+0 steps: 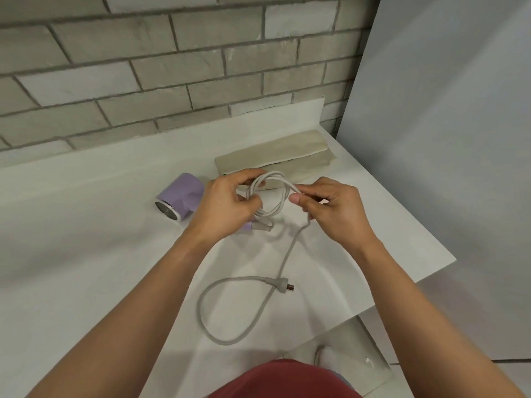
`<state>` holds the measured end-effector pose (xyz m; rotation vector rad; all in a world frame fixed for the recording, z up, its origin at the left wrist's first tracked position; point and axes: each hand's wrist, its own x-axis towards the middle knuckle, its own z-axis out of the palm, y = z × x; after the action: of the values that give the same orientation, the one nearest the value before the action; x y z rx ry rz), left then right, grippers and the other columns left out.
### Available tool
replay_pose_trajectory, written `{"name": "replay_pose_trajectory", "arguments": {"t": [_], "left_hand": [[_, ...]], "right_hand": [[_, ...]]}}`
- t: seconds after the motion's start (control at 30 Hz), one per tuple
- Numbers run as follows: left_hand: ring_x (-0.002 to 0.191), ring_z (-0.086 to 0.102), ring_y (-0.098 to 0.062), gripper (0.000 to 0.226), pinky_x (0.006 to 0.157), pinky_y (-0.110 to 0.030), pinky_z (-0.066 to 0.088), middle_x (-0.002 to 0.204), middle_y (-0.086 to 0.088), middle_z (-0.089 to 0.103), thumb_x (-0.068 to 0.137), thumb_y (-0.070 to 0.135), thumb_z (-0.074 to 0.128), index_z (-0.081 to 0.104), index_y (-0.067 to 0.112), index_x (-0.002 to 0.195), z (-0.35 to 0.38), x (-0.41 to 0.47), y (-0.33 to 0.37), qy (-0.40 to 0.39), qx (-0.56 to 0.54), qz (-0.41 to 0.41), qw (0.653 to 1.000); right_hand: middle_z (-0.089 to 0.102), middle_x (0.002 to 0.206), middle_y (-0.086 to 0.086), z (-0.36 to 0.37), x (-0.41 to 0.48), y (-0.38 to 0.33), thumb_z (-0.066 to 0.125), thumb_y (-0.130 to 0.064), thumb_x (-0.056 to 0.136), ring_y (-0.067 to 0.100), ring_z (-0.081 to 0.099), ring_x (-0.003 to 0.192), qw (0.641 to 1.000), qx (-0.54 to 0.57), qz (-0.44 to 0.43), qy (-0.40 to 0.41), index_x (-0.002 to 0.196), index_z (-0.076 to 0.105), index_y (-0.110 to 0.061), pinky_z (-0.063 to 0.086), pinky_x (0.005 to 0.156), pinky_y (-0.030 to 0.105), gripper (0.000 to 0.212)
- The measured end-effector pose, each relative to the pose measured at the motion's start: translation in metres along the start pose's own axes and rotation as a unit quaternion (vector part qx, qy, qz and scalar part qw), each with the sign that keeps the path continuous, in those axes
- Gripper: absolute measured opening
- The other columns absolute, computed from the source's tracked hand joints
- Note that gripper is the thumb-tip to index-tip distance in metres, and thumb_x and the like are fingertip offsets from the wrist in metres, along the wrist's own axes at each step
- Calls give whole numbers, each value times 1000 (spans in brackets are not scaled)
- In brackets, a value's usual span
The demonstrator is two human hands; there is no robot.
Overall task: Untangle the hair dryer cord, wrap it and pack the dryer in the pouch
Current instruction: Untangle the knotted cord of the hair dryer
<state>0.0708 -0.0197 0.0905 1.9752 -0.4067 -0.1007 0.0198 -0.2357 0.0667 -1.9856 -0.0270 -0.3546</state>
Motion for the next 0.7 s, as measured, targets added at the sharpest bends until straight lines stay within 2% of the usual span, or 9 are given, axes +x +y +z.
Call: {"name": "replay_pose_trajectory", "arguments": {"t": [0.07, 0.13, 0.2, 0.27, 0.37, 0.43, 0.5, 0.6, 0.7], "left_hand": [[66, 77, -19, 44, 56, -37, 63, 111, 12, 75, 90, 3, 63, 72, 37, 116, 1, -1, 2, -26, 9, -4, 1000], [67, 77, -15, 38, 50, -36, 61, 108, 14, 75, 94, 5, 64, 72, 37, 114, 1, -3, 3, -51, 17, 1, 999], [69, 78, -15, 31, 50, -33, 59, 103, 14, 77, 96, 9, 66, 76, 34, 113, -2, -3, 4, -80, 26, 7, 996], [73, 78, -14, 26, 55, -31, 59, 97, 15, 78, 95, 14, 70, 77, 30, 115, -5, -1, 4, -117, 33, -2, 993], [80, 77, -19, 23, 57, -28, 57, 92, 1, 79, 94, 17, 74, 78, 27, 115, -7, 1, 3, -120, -7, -17, 993], [85, 75, -25, 21, 55, -21, 54, 92, -5, 79, 94, 19, 75, 79, 26, 113, -9, 2, 2, -107, -33, -21, 993], [92, 74, -24, 22, 62, -25, 59, 97, 0, 80, 95, 21, 74, 79, 26, 116, -10, 3, 0, -119, -35, -15, 992], [103, 74, -15, 24, 92, -39, 60, 109, 13, 78, 96, 23, 72, 77, 26, 119, -7, 2, -1, -122, -16, 12, 992], [109, 70, -4, 24, 100, -33, 55, 113, 14, 77, 96, 24, 72, 77, 24, 119, -3, 3, 0, -98, -19, 34, 994]], "right_hand": [[69, 78, -3, 4, 2, -3, 83, -27, 88, 16, 65, 72, 997, -66, -35, -18, 106, 83, -34, 55, 72, 33, 18], [70, 76, -5, 6, 5, -8, 87, -29, 83, 13, 64, 68, 997, -71, -22, -19, 98, 85, -30, 55, 70, 32, 15], [72, 74, -7, 2, 9, -11, 92, -28, 77, 8, 64, 63, 999, -31, 10, -9, 87, 85, -27, 55, 65, 29, 12], [73, 74, -9, -2, 11, -11, 92, -29, 76, 8, 65, 66, 999, -46, 0, -13, 85, 85, -25, 54, 65, 27, 13], [74, 80, -6, -7, 11, -13, 88, -30, 82, 14, 67, 73, 994, -89, -53, -35, 92, 85, -27, 54, 69, 34, 11], [73, 85, -8, -10, 9, -15, 82, -32, 88, 14, 67, 77, 988, -113, -89, -56, 99, 85, -28, 54, 71, 32, 11], [70, 87, -9, -14, 8, -17, 79, -32, 92, 14, 67, 78, 983, -129, -103, -76, 101, 84, -30, 52, 70, 26, 10], [69, 82, -9, -15, 9, -20, 83, -29, 89, 13, 63, 72, 983, -139, -88, -77, 96, 85, -30, 45, 65, 19, 7], [71, 78, -8, -15, 11, -18, 89, -28, 82, 14, 62, 71, 987, -132, -57, -65, 87, 85, -26, 45, 64, 19, 7]]}}
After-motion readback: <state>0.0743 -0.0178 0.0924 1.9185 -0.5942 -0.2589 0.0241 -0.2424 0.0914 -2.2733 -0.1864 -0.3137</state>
